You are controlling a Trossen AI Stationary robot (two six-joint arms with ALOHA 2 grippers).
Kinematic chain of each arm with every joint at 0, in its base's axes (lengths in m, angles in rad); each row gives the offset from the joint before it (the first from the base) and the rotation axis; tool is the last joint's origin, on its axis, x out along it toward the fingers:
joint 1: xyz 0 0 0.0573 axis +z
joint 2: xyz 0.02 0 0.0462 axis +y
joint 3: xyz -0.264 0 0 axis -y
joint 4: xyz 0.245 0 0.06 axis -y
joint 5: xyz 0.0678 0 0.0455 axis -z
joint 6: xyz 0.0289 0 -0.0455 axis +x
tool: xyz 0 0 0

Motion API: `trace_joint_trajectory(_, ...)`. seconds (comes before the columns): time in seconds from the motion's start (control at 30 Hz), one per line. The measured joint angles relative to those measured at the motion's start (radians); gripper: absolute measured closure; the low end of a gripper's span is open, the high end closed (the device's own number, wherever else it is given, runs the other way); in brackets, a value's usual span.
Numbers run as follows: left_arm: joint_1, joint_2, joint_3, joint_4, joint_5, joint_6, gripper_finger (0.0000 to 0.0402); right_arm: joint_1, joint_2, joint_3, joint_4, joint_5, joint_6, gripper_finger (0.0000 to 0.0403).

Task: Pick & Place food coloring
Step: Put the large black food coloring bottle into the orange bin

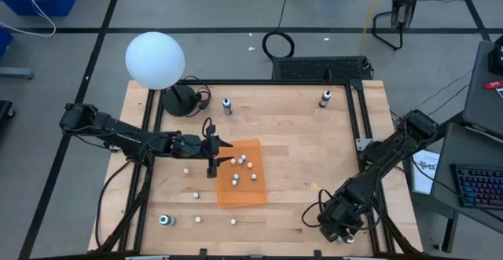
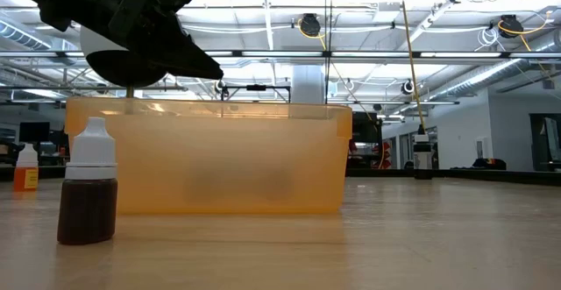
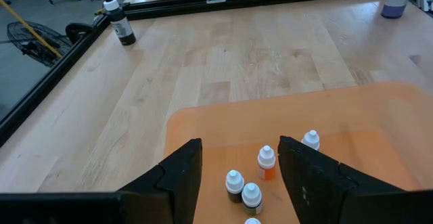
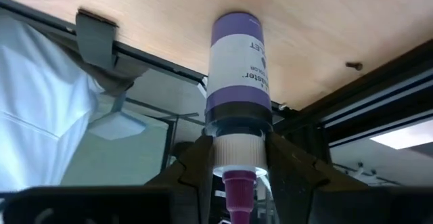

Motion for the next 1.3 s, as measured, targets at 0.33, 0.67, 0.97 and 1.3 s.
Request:
trace_joint_trajectory(0.33,0.000,0.000,0.000,0.000,0.000,0.000,0.0204,-0.073,-0.001,0.002,-0.116,0.035,-0.241,0.0304)
trace_joint_trajectory(0.67,0.000,0.000,0.000,0.000,0.000,0.000,0.0204,-0.220,-0.001,0.000,-0.162,0.253,-0.605,0.0386)
trace_joint_trajectory(0.97,0.000,0.000,0.000,0.001,0.000,0.000,0.0204,-0.212,-0.001,0.000,-0.047,0.183,-0.482,0.0363)
trace_joint_trajectory(1.3,0.000,0.000,0.000,0.001,0.000,0.000,0.0204,0.039,-0.002,0.001,-0.075,0.262,-0.106,0.0325)
